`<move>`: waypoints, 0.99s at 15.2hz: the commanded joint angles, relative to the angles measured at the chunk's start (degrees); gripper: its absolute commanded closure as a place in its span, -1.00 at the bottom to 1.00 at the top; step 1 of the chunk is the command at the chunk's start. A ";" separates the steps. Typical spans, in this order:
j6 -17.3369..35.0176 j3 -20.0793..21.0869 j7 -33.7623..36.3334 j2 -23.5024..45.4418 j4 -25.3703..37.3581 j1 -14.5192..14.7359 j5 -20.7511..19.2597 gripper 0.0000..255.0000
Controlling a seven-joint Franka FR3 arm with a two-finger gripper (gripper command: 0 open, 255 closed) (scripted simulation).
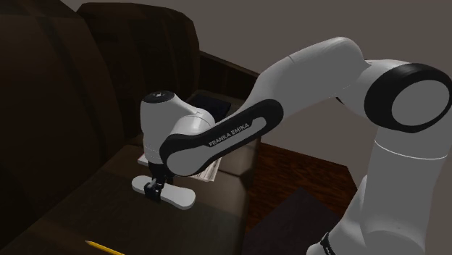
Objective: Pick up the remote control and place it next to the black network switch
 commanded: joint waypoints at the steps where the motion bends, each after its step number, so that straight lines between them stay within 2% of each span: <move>1: 0.01 0.00 0.01 0.01 -0.01 0.00 0.00 1.00; 7: 0.01 0.00 0.01 0.03 0.00 0.00 0.00 1.00; 15: -5.20 0.72 -1.37 -3.21 2.30 -0.55 1.99 1.00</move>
